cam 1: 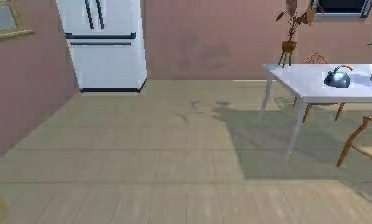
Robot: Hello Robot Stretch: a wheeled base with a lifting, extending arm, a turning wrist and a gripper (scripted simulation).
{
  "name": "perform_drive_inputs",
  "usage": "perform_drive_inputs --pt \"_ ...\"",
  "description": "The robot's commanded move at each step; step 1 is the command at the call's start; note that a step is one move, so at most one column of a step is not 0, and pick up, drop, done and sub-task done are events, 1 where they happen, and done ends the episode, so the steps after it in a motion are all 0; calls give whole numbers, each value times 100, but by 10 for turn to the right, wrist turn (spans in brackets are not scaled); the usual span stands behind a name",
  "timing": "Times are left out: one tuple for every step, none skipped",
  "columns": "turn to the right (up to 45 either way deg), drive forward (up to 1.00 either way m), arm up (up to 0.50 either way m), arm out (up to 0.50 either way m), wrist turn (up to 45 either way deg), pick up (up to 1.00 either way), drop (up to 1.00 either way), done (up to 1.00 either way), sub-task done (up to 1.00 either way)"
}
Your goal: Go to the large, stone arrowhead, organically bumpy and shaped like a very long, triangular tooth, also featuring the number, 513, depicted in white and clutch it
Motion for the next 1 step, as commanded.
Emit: perform_drive_inputs --pt "450 0 0 0 0 0 0 0 0"
